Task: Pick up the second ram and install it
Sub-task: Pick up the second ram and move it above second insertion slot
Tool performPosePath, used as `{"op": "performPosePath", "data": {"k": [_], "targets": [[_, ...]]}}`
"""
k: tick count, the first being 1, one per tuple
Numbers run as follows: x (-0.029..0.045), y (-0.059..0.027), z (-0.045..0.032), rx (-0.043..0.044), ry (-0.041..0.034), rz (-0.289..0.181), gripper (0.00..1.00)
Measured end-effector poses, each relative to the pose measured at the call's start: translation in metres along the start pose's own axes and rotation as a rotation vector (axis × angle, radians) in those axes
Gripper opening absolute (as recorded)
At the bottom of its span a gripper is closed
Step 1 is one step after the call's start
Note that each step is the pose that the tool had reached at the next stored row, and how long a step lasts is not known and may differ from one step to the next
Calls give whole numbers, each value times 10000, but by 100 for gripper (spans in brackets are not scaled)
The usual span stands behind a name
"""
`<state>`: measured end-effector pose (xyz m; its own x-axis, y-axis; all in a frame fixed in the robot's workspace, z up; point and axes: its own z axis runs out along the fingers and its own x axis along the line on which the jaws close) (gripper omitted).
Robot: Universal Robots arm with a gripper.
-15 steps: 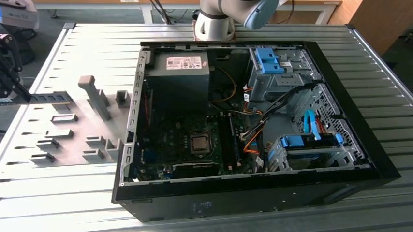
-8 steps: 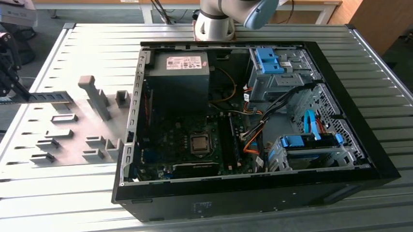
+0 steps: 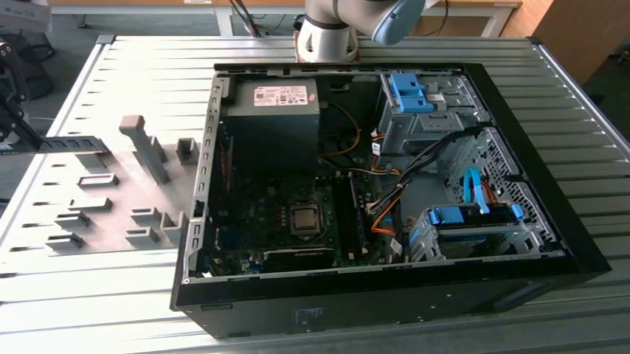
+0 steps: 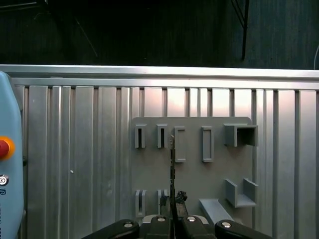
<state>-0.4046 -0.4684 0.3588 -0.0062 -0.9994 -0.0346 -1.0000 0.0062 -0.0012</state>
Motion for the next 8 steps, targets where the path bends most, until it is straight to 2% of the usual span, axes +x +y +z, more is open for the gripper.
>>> {"op": "performPosePath", "data": {"k": [8], "targets": [[-4,0,-113,1,-1,0,14]]}}
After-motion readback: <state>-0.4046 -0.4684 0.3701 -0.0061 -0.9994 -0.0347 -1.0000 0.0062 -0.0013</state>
